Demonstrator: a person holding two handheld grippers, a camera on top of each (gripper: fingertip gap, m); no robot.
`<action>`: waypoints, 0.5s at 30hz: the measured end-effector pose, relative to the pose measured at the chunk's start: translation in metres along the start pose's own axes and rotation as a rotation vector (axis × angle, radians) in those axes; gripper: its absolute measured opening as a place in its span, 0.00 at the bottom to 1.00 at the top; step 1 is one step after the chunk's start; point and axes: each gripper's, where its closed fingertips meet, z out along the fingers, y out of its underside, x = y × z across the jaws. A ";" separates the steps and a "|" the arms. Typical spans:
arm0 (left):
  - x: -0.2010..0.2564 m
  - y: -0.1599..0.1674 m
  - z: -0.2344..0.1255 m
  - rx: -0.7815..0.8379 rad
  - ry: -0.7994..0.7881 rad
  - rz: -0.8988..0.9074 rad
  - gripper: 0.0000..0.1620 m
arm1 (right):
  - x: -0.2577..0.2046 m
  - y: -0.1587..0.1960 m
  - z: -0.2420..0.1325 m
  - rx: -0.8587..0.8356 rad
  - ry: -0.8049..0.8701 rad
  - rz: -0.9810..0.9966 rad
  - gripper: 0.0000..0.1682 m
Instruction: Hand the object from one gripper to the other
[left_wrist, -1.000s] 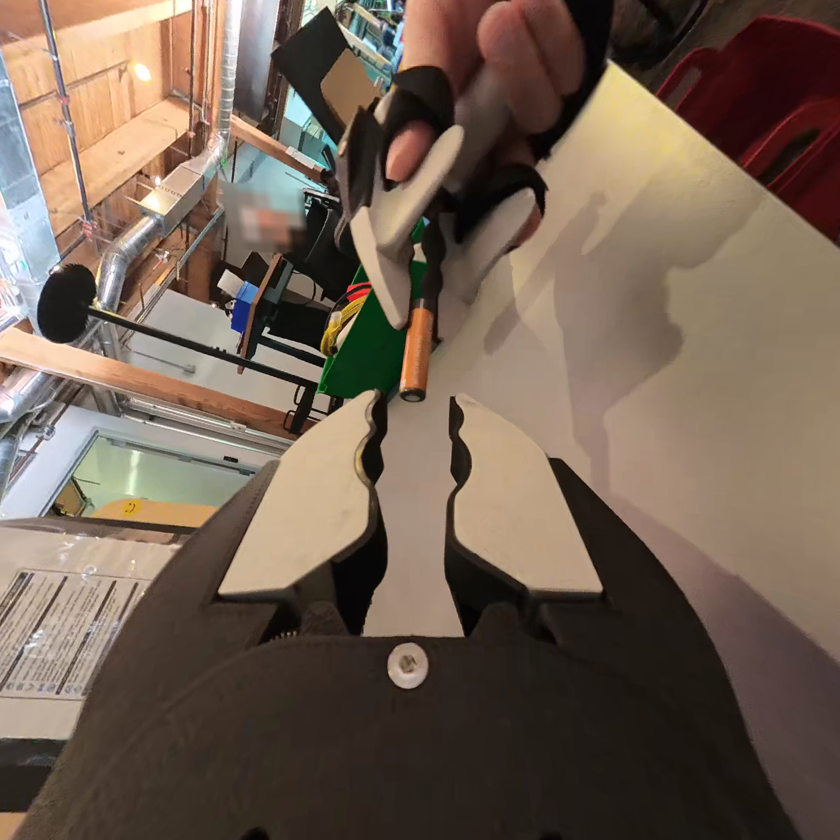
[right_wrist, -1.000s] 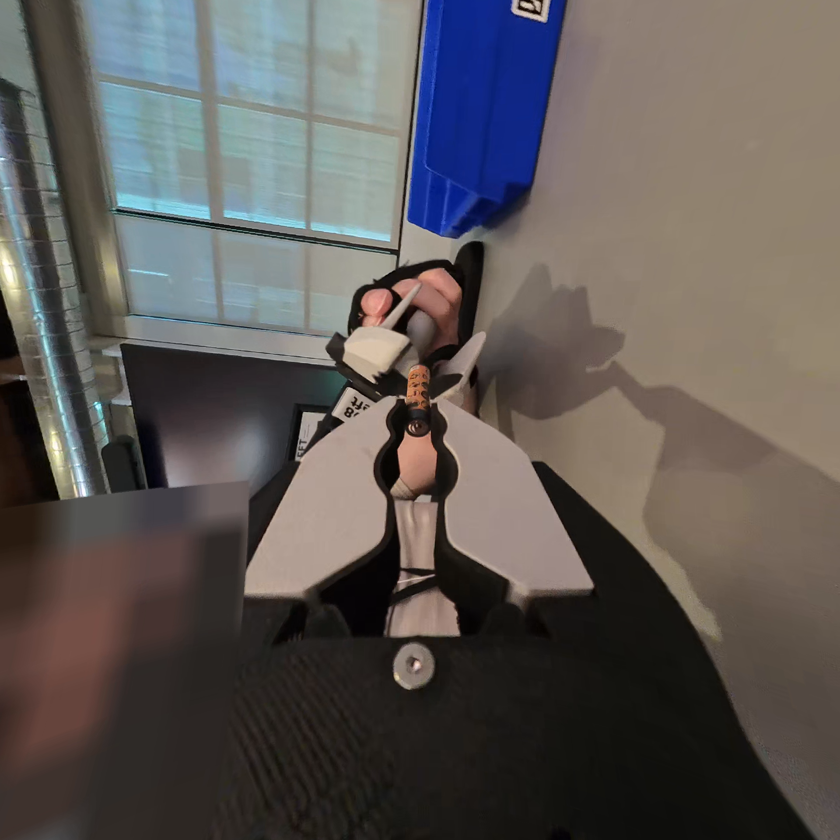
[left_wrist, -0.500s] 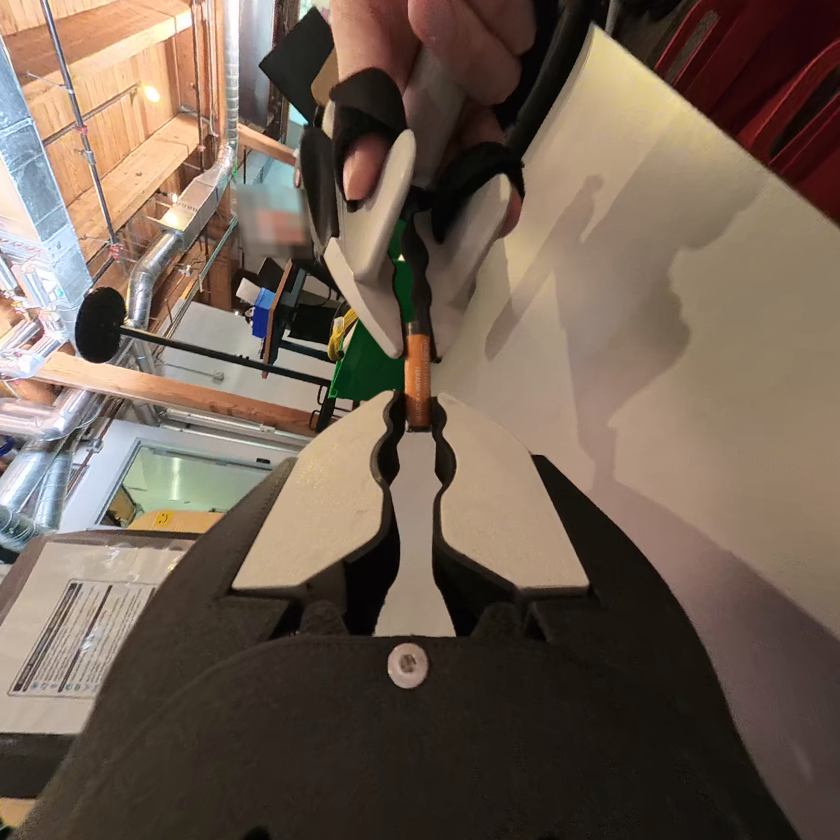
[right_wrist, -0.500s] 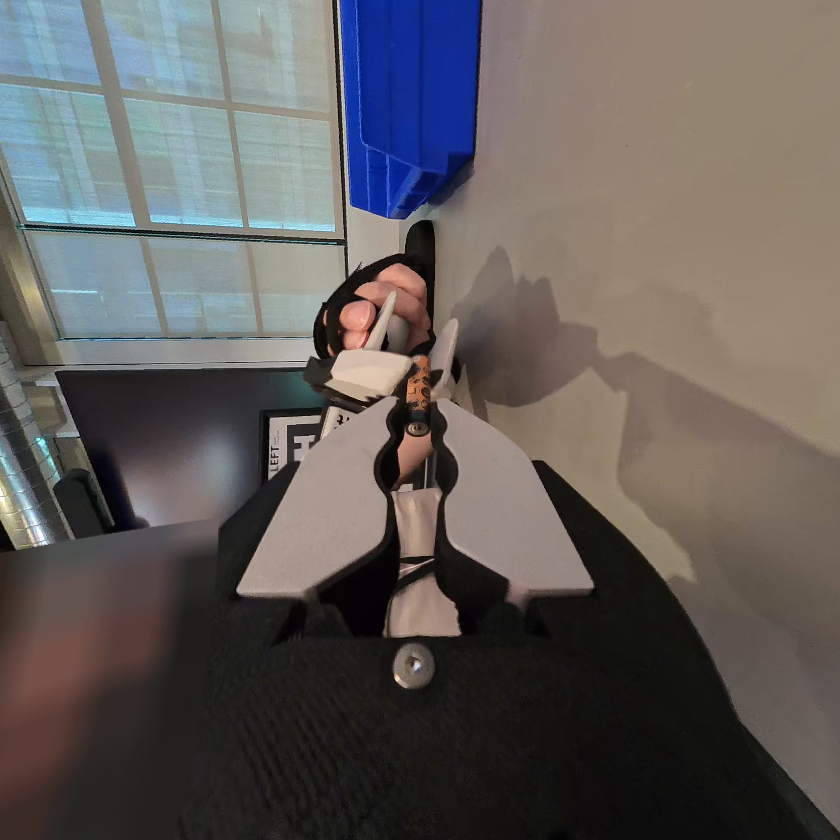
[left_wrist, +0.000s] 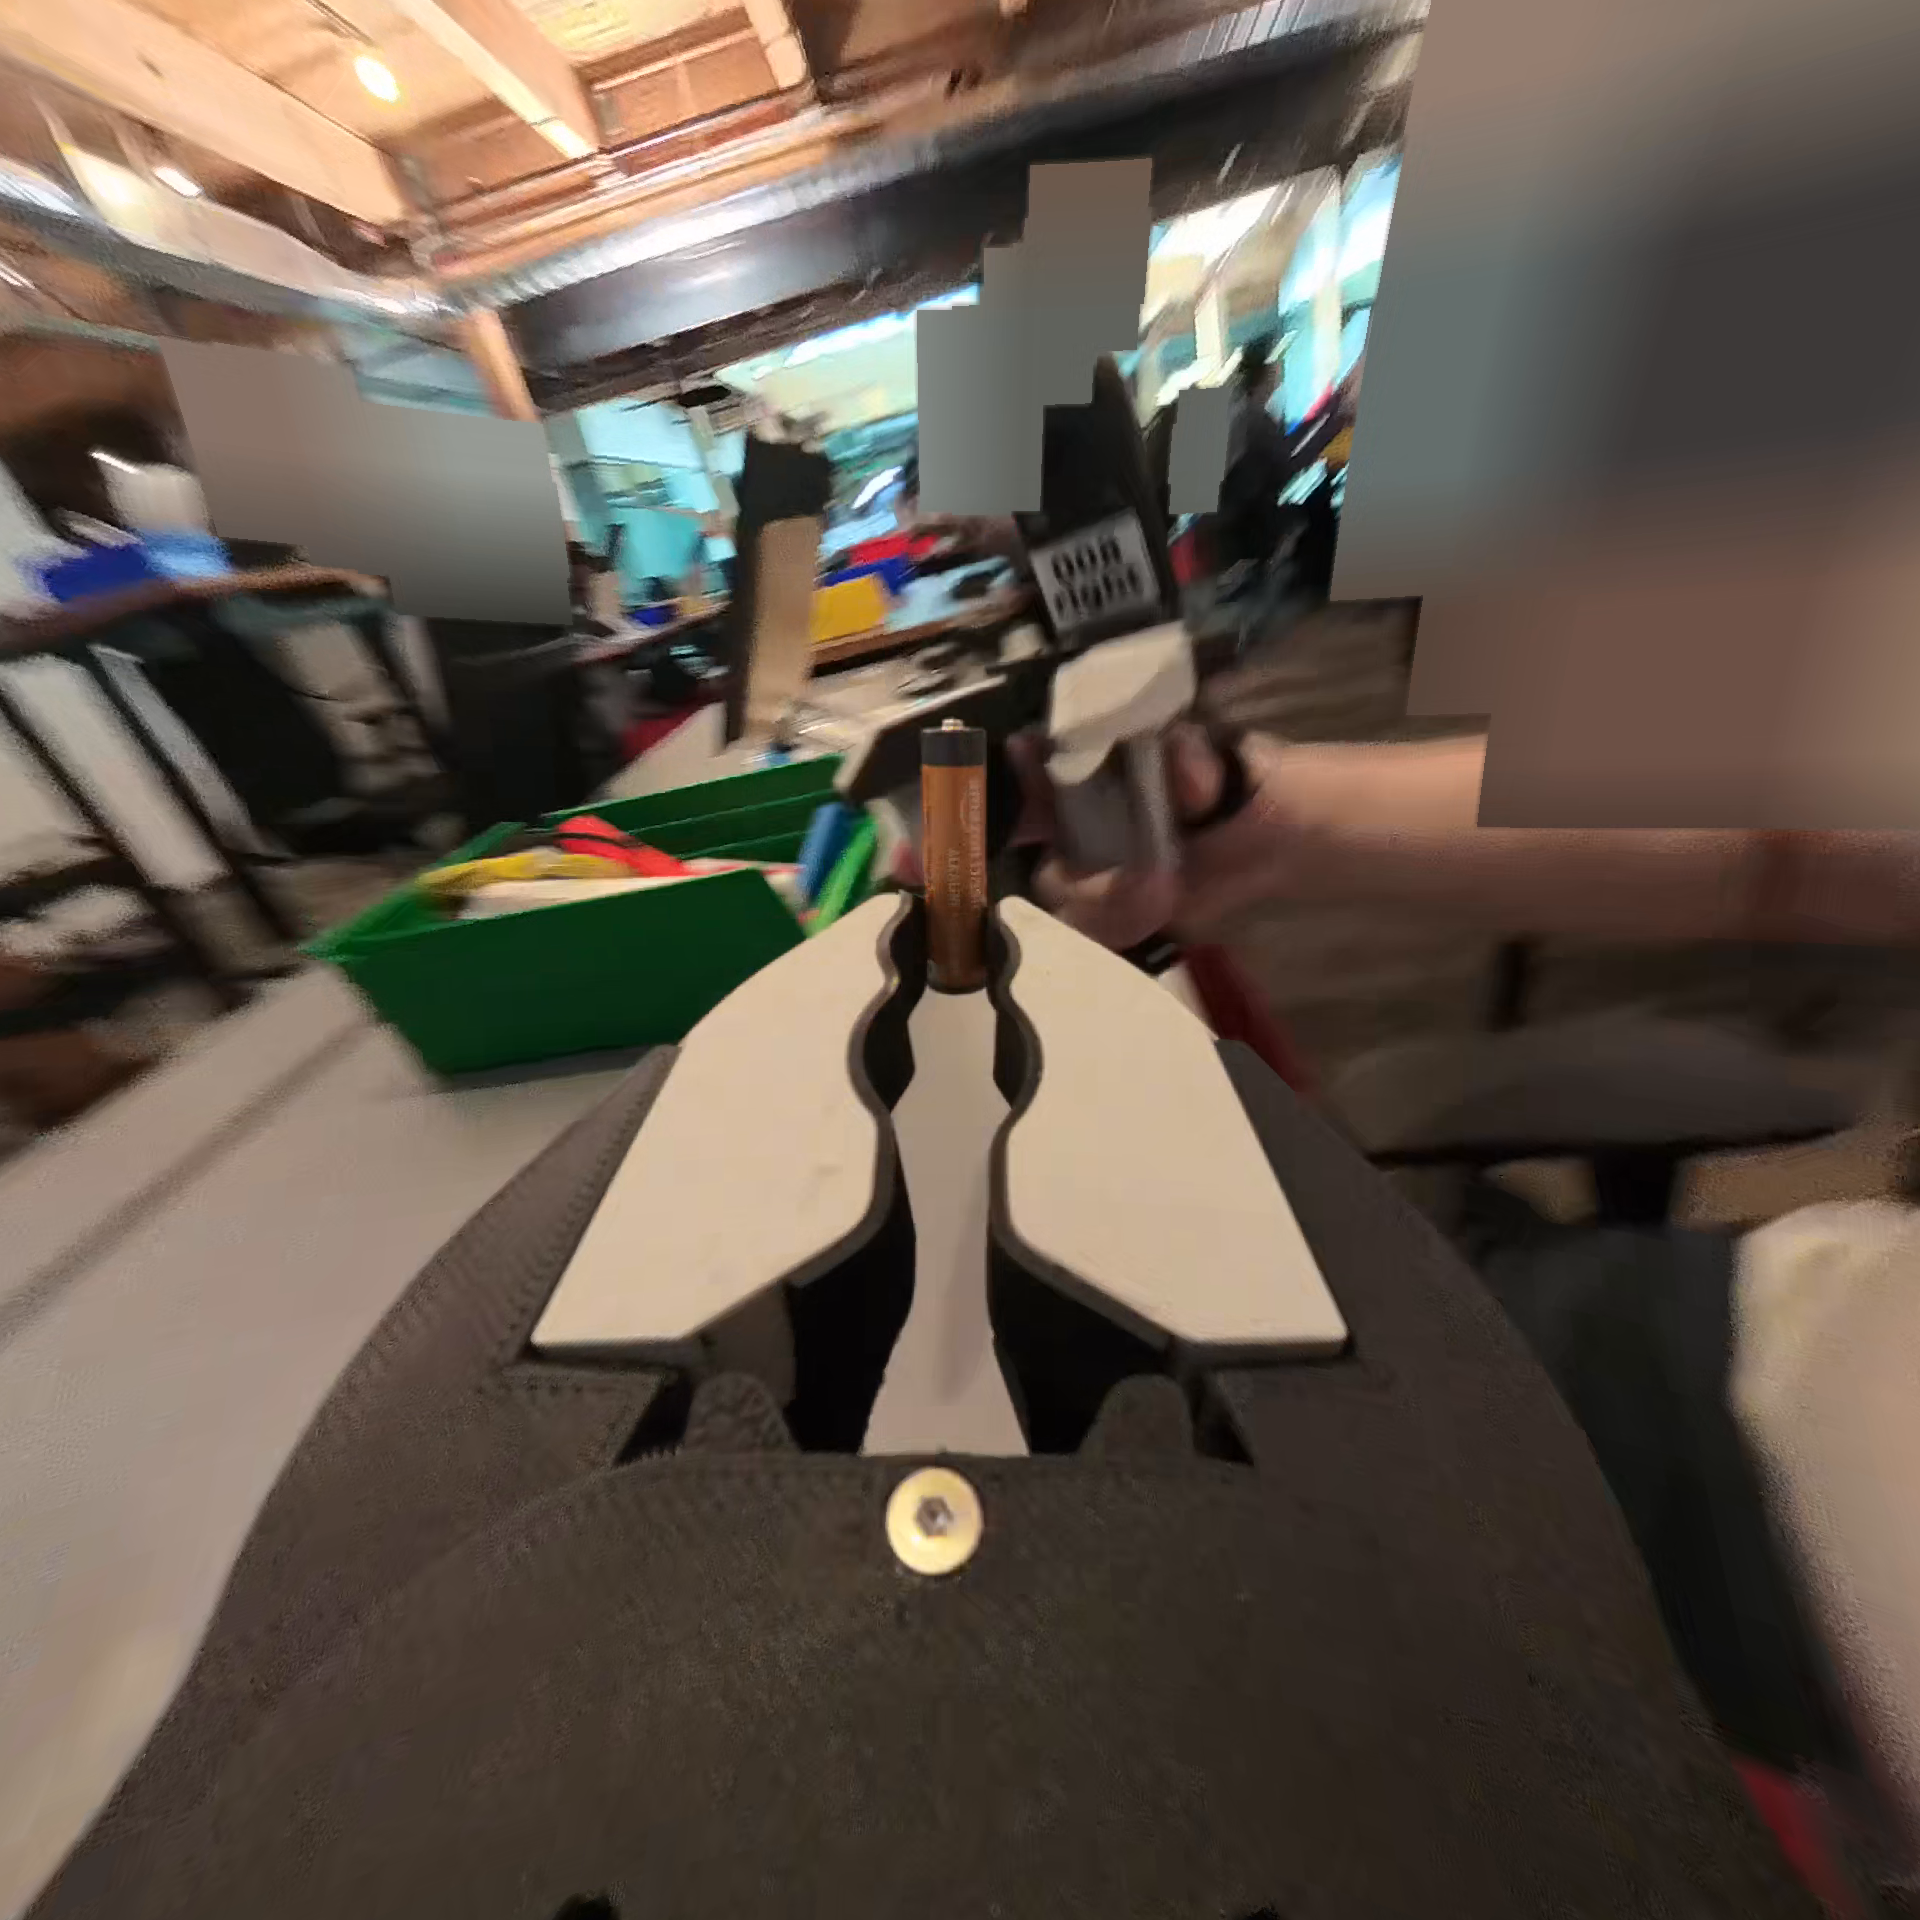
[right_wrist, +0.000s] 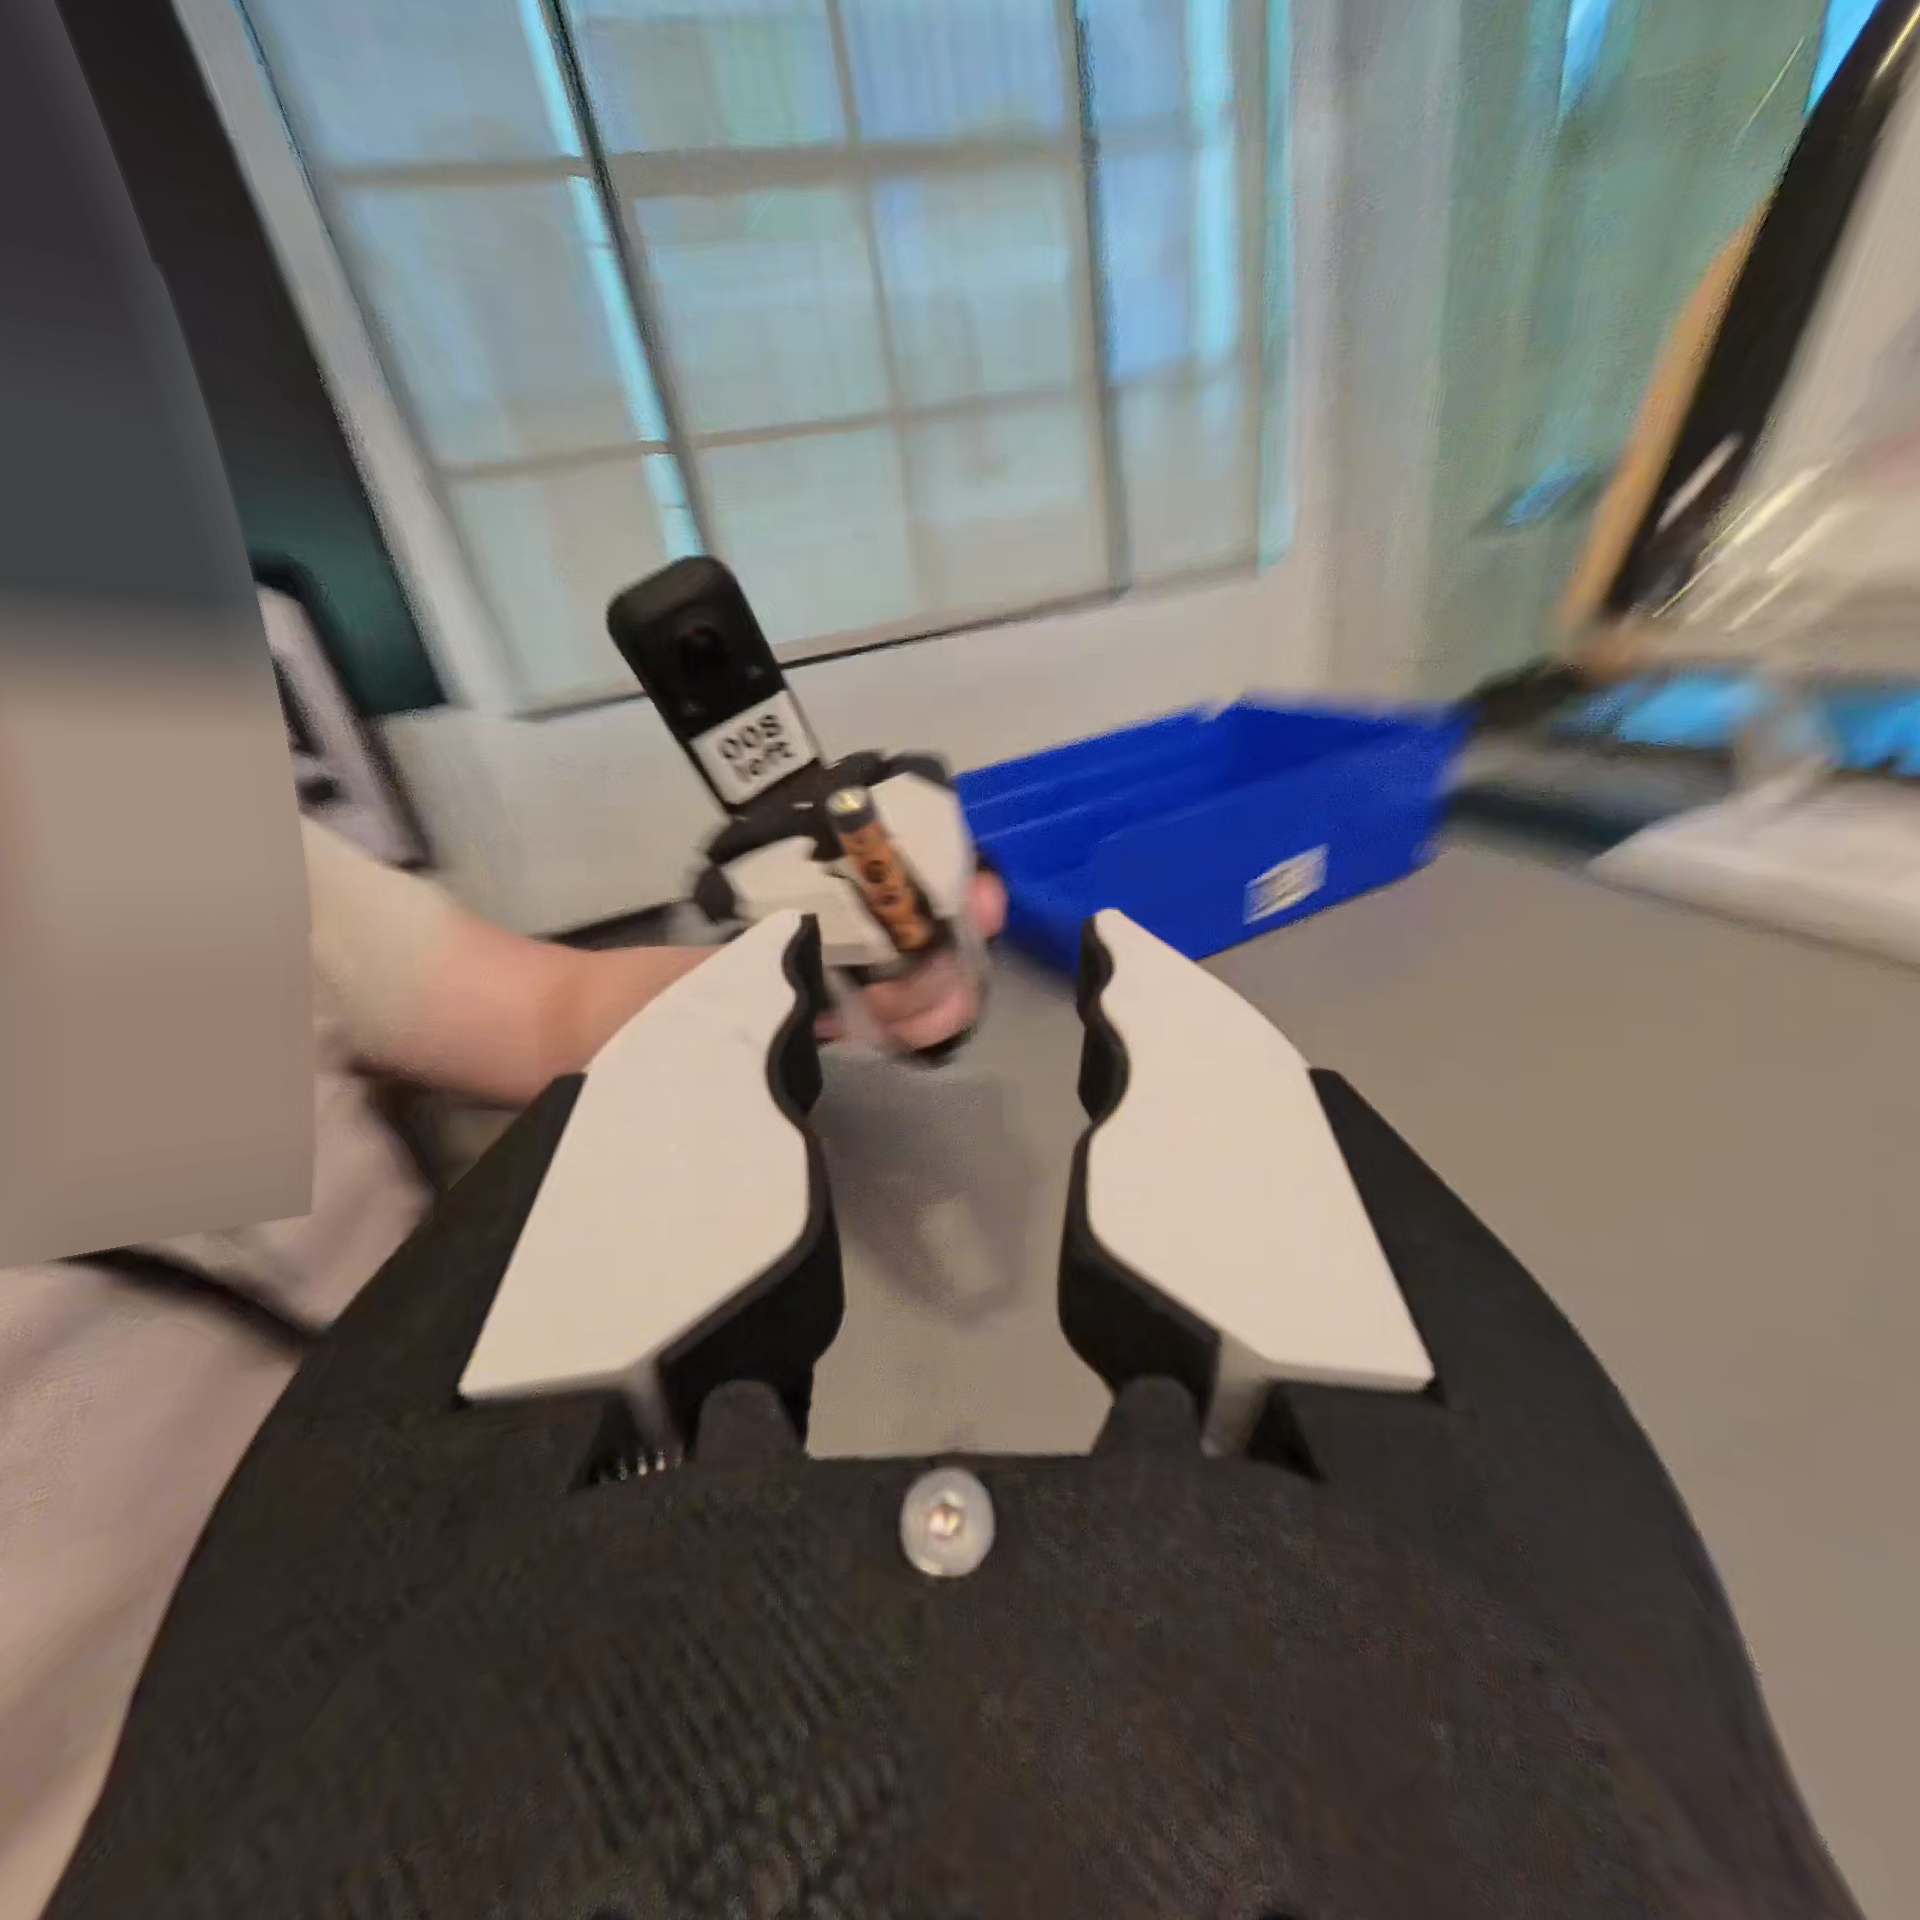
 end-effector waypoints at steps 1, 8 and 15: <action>0.002 -0.005 -0.001 0.041 0.049 -0.096 0.06 | 0.003 -0.005 -0.002 0.053 0.075 -0.152 0.29; -0.001 0.001 -0.002 0.045 0.124 -0.241 0.06 | -0.013 -0.003 0.026 0.091 -0.047 -0.111 0.24; 0.003 0.005 -0.001 0.022 0.146 -0.242 0.06 | -0.016 0.003 0.044 0.052 -0.099 -0.029 0.15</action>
